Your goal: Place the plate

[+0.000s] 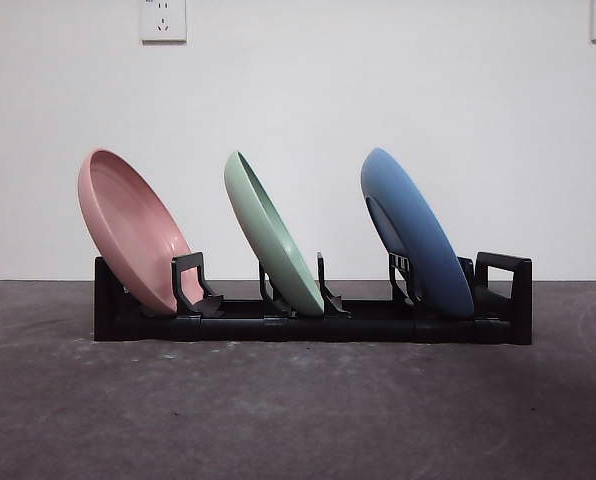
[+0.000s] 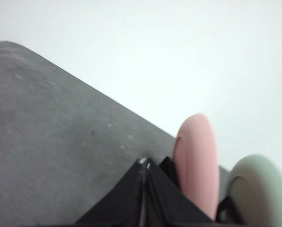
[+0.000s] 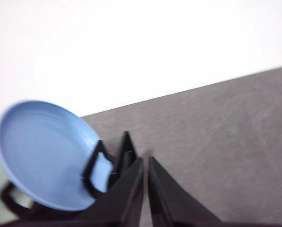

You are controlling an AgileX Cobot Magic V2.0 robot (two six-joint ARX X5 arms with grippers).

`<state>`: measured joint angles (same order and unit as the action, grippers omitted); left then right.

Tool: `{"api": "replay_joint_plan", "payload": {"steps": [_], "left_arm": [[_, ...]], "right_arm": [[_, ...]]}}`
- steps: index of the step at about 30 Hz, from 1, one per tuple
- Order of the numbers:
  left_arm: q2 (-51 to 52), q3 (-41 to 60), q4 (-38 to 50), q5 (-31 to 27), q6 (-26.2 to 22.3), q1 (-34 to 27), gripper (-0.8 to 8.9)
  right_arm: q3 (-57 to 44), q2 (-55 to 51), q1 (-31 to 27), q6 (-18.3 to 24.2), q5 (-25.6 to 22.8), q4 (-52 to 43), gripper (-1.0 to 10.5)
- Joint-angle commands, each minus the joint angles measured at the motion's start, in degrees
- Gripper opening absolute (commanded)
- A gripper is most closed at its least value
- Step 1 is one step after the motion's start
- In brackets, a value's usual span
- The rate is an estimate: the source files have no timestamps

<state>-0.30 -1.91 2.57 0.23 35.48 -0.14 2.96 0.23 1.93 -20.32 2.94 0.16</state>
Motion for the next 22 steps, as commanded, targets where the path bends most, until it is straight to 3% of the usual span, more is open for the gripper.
{"api": "replay_joint_plan", "payload": {"steps": [1, 5, 15, 22], "left_arm": [[-0.1, -2.4, -1.7, 4.0, 6.0, 0.1, 0.10], [-2.1, -10.4, -12.1, 9.8, 6.2, 0.0, 0.11], [-15.3, -36.1, -43.5, 16.3, -9.5, 0.1, 0.10], [-24.8, -47.5, -58.8, 16.4, -14.9, 0.2, 0.10]], "right_arm": [[5.2, 1.0, 0.1, -5.9, 1.2, 3.1, 0.2], [14.6, 5.7, 0.1, -5.1, 3.6, 11.5, 0.2], [39.7, 24.7, 0.2, 3.7, 16.9, 36.9, 0.2], [49.6, 32.9, 1.0, 4.9, 22.3, 44.8, 0.2]]}}
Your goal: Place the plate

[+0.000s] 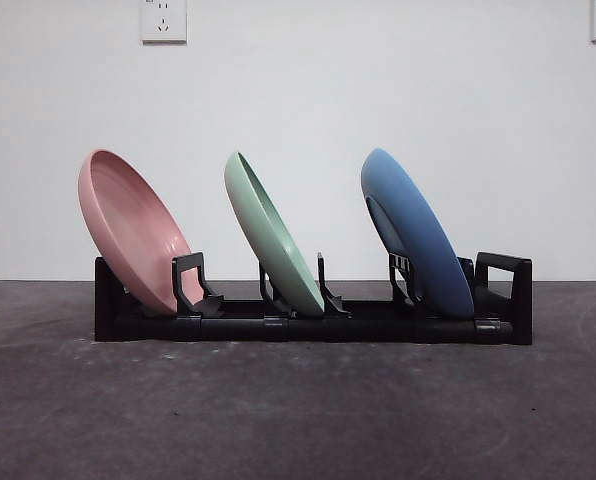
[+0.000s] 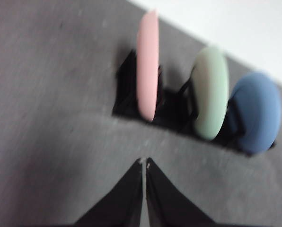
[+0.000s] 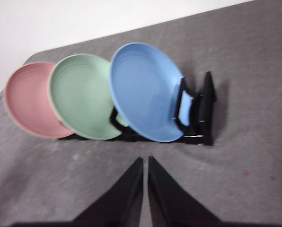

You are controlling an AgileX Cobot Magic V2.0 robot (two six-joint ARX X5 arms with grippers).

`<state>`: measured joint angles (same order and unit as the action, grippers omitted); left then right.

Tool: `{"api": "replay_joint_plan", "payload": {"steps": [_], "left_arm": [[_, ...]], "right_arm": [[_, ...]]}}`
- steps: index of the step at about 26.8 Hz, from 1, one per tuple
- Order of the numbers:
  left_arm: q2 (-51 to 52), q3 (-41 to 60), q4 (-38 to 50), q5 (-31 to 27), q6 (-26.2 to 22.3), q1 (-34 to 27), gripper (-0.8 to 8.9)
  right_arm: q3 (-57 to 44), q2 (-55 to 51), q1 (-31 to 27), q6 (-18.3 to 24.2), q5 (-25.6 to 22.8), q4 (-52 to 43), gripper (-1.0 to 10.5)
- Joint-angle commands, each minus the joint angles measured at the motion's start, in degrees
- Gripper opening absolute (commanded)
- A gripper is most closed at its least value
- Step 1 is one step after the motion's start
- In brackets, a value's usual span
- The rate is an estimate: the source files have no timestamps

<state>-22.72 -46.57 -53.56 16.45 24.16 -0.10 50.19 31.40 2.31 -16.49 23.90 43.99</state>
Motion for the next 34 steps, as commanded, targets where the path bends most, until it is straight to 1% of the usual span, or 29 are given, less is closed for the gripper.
{"api": "replay_joint_plan", "payload": {"steps": [1, 5, 8, 11, 13, 16, 17, 18, 19, 20, 21, 24, 26, 30, 34], "left_arm": [[-3.5, -4.0, -4.2, 0.2, -4.2, 0.1, 0.10], [-8.8, -8.3, -10.1, 0.4, -8.2, 0.1, 0.10], [-12.7, -10.6, -13.1, 1.0, -11.5, 0.2, 0.10], [-16.1, -11.8, -14.0, 4.5, -14.8, 0.6, 0.10], [-18.5, -12.0, -14.2, 7.0, -16.3, 1.3, 0.10], [-21.6, -12.0, -14.1, 7.7, -17.2, 2.6, 0.10], [-22.4, -12.0, -14.1, 7.7, -17.3, 2.8, 0.13], [-23.6, -12.0, -13.9, 7.7, -17.2, 3.1, 0.63], [-24.5, -12.0, -13.9, 7.7, -17.2, 3.2, 1.71], [-24.9, -12.0, -13.9, 7.7, -17.2, 3.2, 2.72], [-25.1, -12.0, -13.7, 7.7, -17.2, 3.2, 3.50], [-24.9, -12.0, -12.3, 7.7, -17.2, 3.2, 3.57], [-24.9, -12.0, -11.2, 7.7, -17.2, 3.2, 3.57], [-24.9, -12.0, -10.6, 7.7, -17.2, 3.2, 3.52], [-24.9, -12.0, -9.9, 7.7, -17.2, 3.2, 3.52]], "right_arm": [[3.2, 2.7, 0.9, 1.1, 1.8, 1.7, 0.2], [6.9, 7.1, 2.6, 1.1, 3.7, 6.2, 0.2], [8.6, 10.5, 4.0, 2.3, 3.7, 9.1, 0.2], [9.8, 14.5, 5.4, 2.7, 3.7, 11.7, 0.2], [10.2, 17.3, 6.4, 3.7, 3.7, 12.8, 0.2], [10.3, 21.4, 7.7, 5.4, 3.7, 13.4, 0.3], [10.3, 22.5, 8.2, 6.0, 3.7, 13.4, 0.5], [10.3, 24.2, 8.9, 6.9, 3.7, 13.5, 1.5], [10.3, 25.7, 9.7, 7.6, 3.7, 13.5, 2.7], [10.3, 26.8, 10.3, 7.8, 3.5, 13.5, 3.2], [10.4, 27.9, 11.0, 8.0, 3.1, 13.5, 3.3], [11.1, 30.1, 13.0, 7.7, 3.1, 13.4, 3.3], [14.0, 32.6, 13.9, 7.5, 3.0, 13.6, 3.3], [25.8, 41.7, 15.3, 8.2, 2.4, 14.6, 3.3], [37.9, 52.2, 17.0, 10.4, -1.9, 13.9, 3.2]]}}
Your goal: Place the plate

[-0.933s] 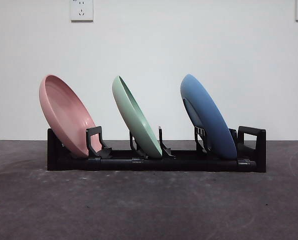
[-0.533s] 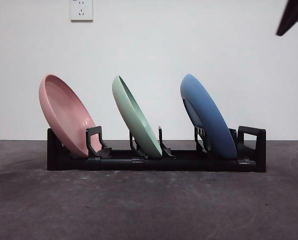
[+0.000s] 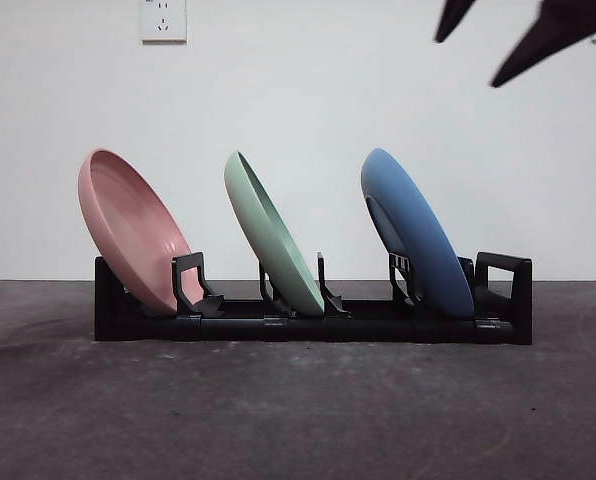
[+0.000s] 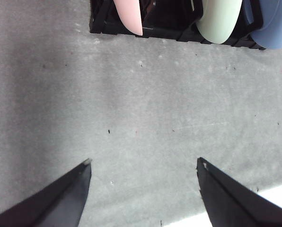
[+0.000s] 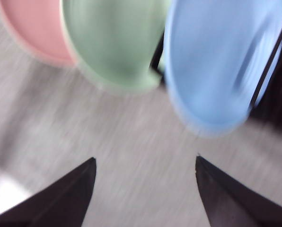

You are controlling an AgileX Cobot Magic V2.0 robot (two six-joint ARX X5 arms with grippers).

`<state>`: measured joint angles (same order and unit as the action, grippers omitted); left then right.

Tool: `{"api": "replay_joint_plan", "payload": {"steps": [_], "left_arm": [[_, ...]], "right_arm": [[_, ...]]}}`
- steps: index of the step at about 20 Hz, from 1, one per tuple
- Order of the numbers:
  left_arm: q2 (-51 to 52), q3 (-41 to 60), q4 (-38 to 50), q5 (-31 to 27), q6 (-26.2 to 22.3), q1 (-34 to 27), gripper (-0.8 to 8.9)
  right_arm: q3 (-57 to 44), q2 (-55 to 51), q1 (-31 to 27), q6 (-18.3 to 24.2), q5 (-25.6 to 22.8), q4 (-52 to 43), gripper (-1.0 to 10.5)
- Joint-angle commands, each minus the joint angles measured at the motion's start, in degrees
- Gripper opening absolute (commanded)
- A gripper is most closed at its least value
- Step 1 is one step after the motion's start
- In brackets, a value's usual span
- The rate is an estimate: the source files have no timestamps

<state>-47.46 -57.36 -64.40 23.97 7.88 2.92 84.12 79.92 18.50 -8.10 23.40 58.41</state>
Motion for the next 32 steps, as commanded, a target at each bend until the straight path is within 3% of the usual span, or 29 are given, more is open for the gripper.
{"api": "replay_joint_plan", "payload": {"steps": [1, 5, 7, 15, 17, 22, 29, 32], "left_arm": [[-0.2, -1.2, 1.1, 0.2, -0.9, 0.2, 3.52], [-0.2, -1.2, 1.4, 0.2, -1.0, 0.2, 3.52], [-0.2, -1.2, 1.6, 0.2, -1.0, 0.2, 3.52], [-0.2, -1.2, 2.4, 0.2, -1.0, 0.2, 3.52], [-0.2, -1.2, 2.5, 0.2, -1.0, 0.2, 3.52], [-0.2, -1.2, 2.5, 0.2, -1.0, 0.2, 3.52], [-0.2, -1.2, 2.5, 0.2, -1.0, 0.2, 3.52], [-0.2, -1.2, 2.5, 0.2, -1.0, 0.2, 3.52]], "right_arm": [[6.5, 6.3, 1.3, 2.5, -2.5, -1.1, 3.2], [12.1, 14.3, 3.1, 2.6, -4.4, -5.8, 3.1], [12.6, 17.0, 4.0, 2.6, -4.5, -8.9, 2.6], [12.7, 22.1, 6.3, 2.6, -8.9, -13.1, 2.5], [12.7, 23.1, 6.4, 2.6, -8.9, -12.8, 2.5], [12.7, 23.3, 6.5, 2.6, -8.9, -12.2, 0.3], [12.8, 19.9, 6.5, 2.6, -8.3, -11.0, 0.2], [12.8, 15.9, 6.5, 2.5, -4.5, -11.3, 0.2]]}}
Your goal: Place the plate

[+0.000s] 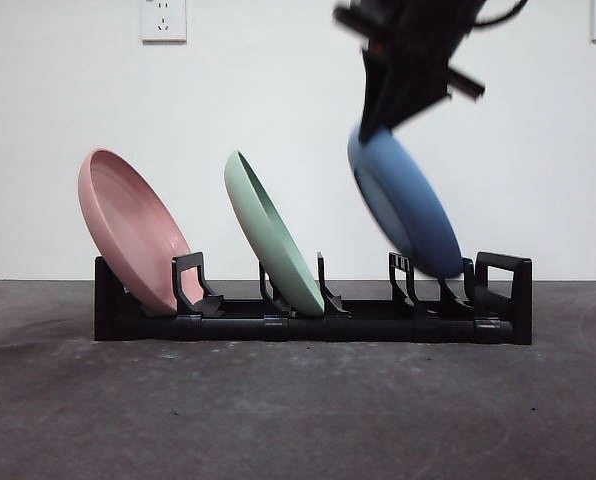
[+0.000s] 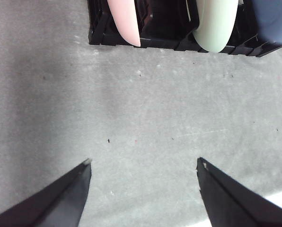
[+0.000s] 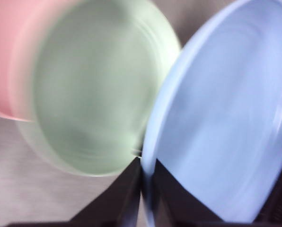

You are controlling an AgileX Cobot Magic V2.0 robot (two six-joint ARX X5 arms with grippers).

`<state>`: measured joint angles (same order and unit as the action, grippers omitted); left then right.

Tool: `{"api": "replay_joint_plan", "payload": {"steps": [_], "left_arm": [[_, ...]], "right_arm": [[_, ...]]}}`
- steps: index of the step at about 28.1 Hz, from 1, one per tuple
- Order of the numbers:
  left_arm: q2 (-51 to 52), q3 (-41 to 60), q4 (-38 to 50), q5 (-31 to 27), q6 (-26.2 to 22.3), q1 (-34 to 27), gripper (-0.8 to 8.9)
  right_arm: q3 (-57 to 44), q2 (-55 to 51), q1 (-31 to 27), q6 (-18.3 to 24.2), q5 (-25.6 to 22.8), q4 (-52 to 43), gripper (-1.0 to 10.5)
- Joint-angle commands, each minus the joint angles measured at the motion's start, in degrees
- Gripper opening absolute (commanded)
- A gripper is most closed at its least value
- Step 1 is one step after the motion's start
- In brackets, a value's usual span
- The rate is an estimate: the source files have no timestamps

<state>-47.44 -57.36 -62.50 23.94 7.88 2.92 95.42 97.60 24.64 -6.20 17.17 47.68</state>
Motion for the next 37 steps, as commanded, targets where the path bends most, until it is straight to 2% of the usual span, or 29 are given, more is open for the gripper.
{"api": "replay_joint_plan", "payload": {"steps": [1, 5, 9, 11, 15, 19, 23, 31, 37], "left_arm": [[-0.2, -1.2, 0.7, 0.2, -1.0, 0.2, 3.52], [-0.2, -1.2, 0.8, 0.2, -1.0, 0.2, 3.52], [-0.2, -1.2, 0.8, 0.2, -1.0, 0.2, 3.52], [-0.2, -1.2, 0.8, 0.2, -1.0, 0.2, 3.52], [-0.2, -1.2, 0.8, 0.2, -1.0, 0.2, 3.52], [-0.2, -1.2, 0.8, 0.2, -1.0, 0.2, 3.52], [-0.2, -1.2, 0.8, 0.2, -1.0, 0.2, 3.52], [-0.2, -1.2, 0.9, 0.2, -1.0, 0.2, 3.52], [-0.2, -1.2, 1.0, 0.2, -1.0, 0.2, 3.52]], "right_arm": [[1.5, -3.2, 0.3, 0.4, 3.5, -0.5, 0.2], [1.5, -9.3, 0.6, 0.2, 10.7, -0.4, 0.2], [1.4, -15.3, 2.0, 1.8, 10.8, 3.0, 0.2], [0.9, -17.6, 3.1, 2.3, 7.9, 4.4, 0.2], [-6.4, -26.0, 6.8, 3.5, -2.4, -0.5, 0.2], [-19.7, -37.3, 9.3, 3.5, -5.6, -8.7, 0.2], [-30.8, -47.2, 11.2, 3.5, -8.2, -11.6, 0.2], [-45.6, -60.2, 16.3, 3.5, -18.7, -4.5, 0.2], [-53.6, -63.3, 20.9, 3.5, -22.9, -0.9, 0.2]]}}
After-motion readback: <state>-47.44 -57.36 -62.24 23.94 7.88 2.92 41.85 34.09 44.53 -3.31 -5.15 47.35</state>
